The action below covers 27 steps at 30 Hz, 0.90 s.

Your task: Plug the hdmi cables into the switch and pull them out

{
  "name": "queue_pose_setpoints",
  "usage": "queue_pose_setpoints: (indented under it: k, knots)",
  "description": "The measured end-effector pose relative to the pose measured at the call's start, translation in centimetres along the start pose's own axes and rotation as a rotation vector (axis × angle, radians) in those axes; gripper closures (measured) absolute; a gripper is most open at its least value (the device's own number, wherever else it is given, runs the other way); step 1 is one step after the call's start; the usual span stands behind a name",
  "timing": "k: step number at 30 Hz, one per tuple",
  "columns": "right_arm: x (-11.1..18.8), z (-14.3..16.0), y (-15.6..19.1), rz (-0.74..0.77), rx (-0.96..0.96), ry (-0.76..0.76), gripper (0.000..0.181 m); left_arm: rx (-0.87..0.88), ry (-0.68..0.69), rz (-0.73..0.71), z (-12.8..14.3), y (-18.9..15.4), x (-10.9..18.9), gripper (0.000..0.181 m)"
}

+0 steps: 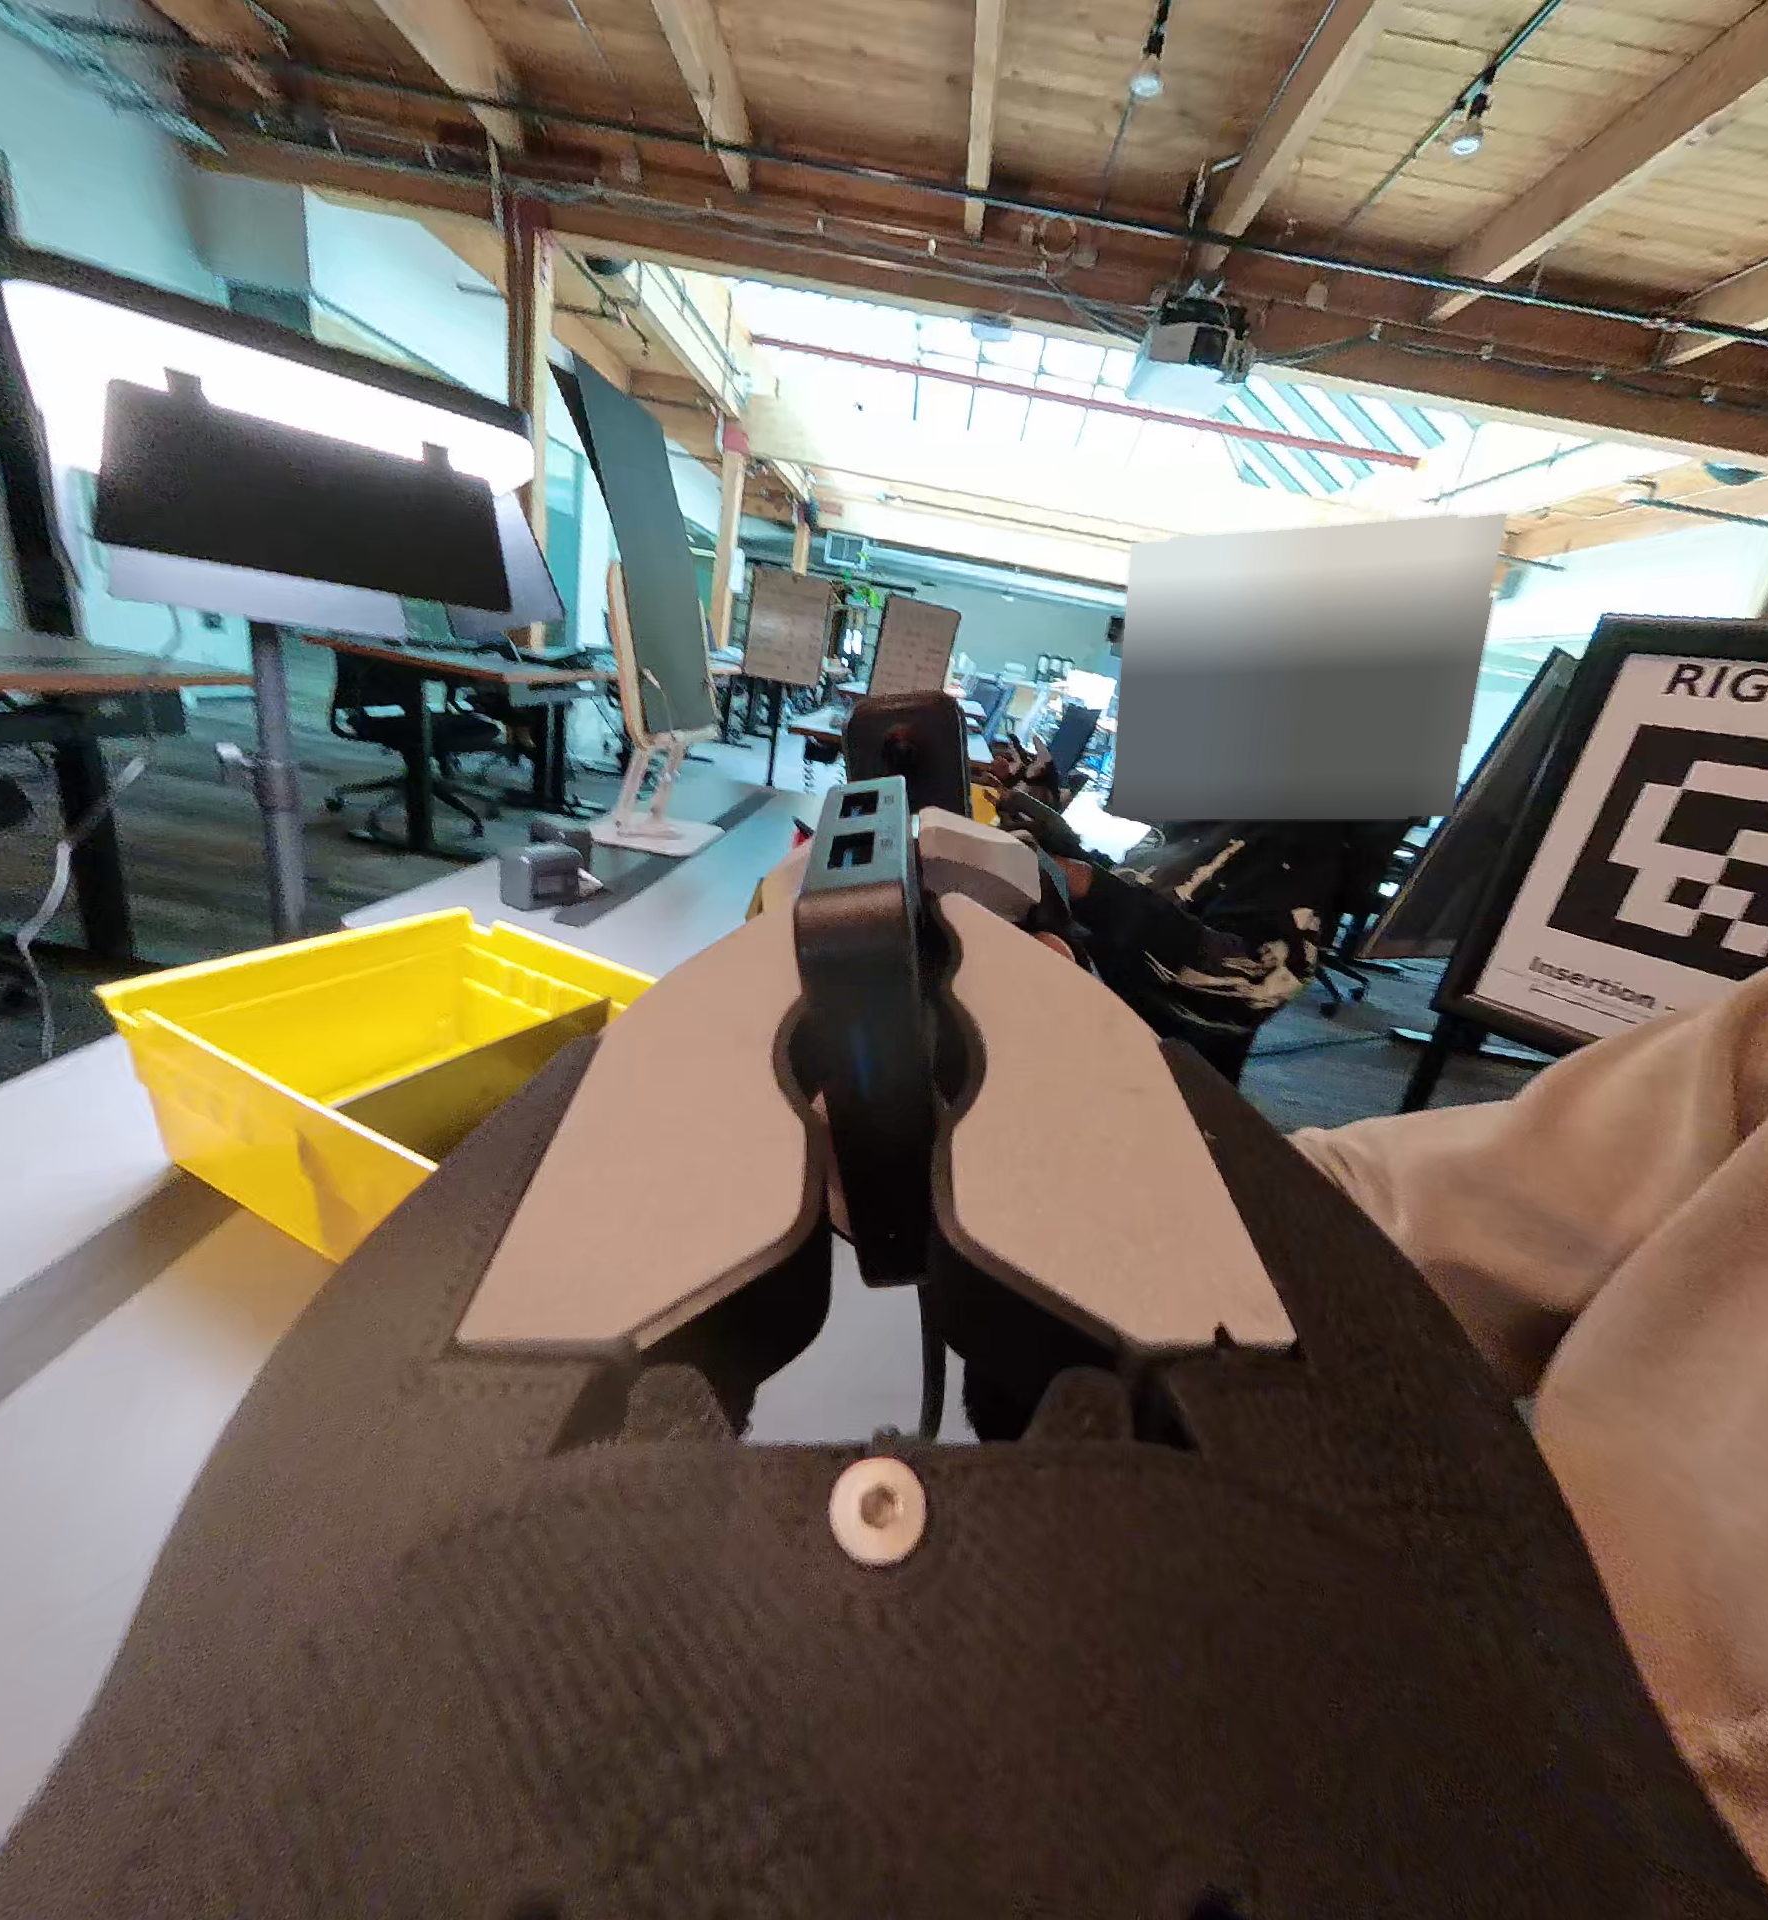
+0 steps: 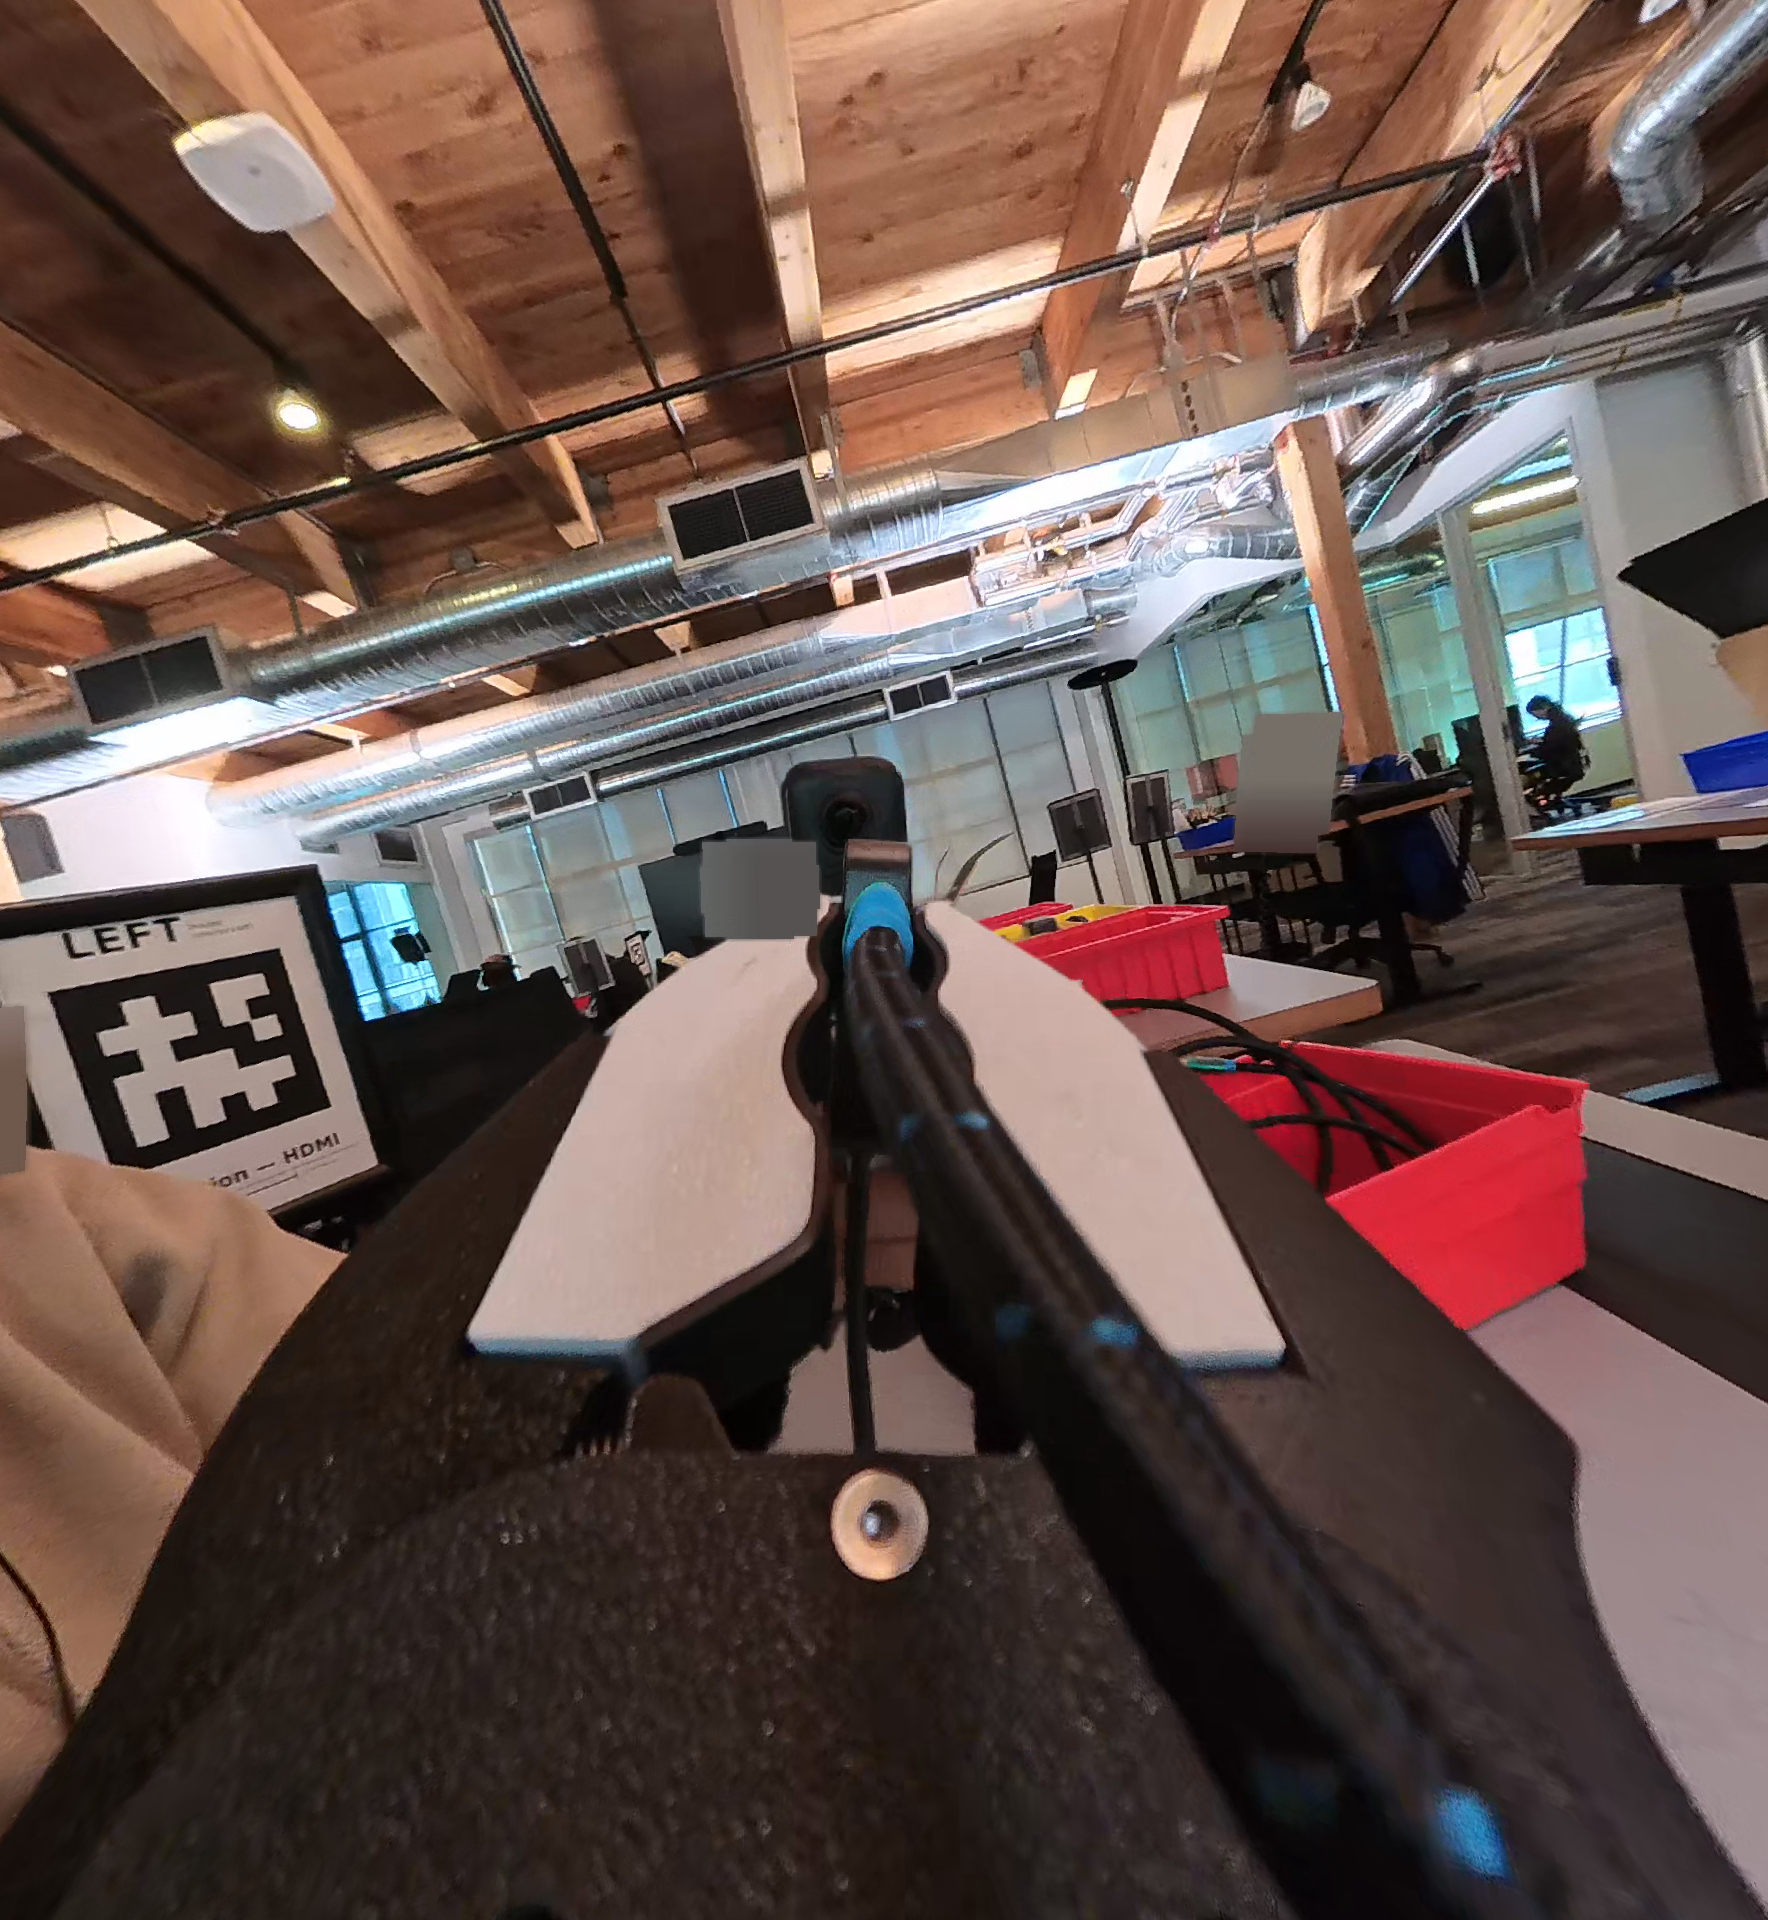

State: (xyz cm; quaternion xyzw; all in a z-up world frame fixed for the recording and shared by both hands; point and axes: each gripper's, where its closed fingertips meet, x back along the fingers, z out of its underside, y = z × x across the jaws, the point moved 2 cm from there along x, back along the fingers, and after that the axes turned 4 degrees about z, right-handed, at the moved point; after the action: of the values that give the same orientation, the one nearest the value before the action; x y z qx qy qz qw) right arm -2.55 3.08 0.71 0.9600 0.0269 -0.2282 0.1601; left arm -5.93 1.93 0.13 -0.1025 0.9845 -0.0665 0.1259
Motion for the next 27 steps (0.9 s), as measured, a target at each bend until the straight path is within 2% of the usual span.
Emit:
queue_pose_setpoints:
  k: [8, 9, 11, 12, 14, 16, 18, 27]
  knots:
    - [0.1, 0.1, 0.3, -0.025, 0.038, 0.114, 0.17, -0.032, 0.067, 0.011, -0.2, -0.3, 0.2, 0.167]
    - [0.4, -0.4, 0.2, -0.019, 0.048, 0.105, 0.17, -0.042, 0.022, -0.011, -1.0, -0.1, 0.8, 0.166]
    - [3.2, -4.6, -1.0, 0.005, -0.038, -0.047, 0.17, -0.009, -0.137, -0.038, -4.5, 0.9, 4.5, 0.167]
    - [5.0, -6.4, -2.0, 0.067, -0.028, -0.071, 0.17, -0.035, -0.17, -0.073, -6.0, 1.3, 6.6, 0.167]
    - [7.7, -7.8, -3.8, 0.235, 0.074, 0.026, 0.169, -0.109, -0.152, -0.139, -7.5, 1.3, 9.3, 0.167]
    - [9.2, -8.1, -5.1, 0.366, 0.139, 0.127, 0.17, -0.151, -0.121, -0.203, -8.0, 1.3, 10.2, 0.167]
    - [9.9, -7.7, -6.2, 0.443, 0.149, 0.196, 0.17, -0.174, -0.102, -0.25, -7.8, 1.6, 10.0, 0.167]
    - [11.4, -3.2, -13.9, 0.659, 0.171, 0.443, 0.17, -0.141, -0.043, -0.267, -6.0, 2.9, 8.4, 0.167]
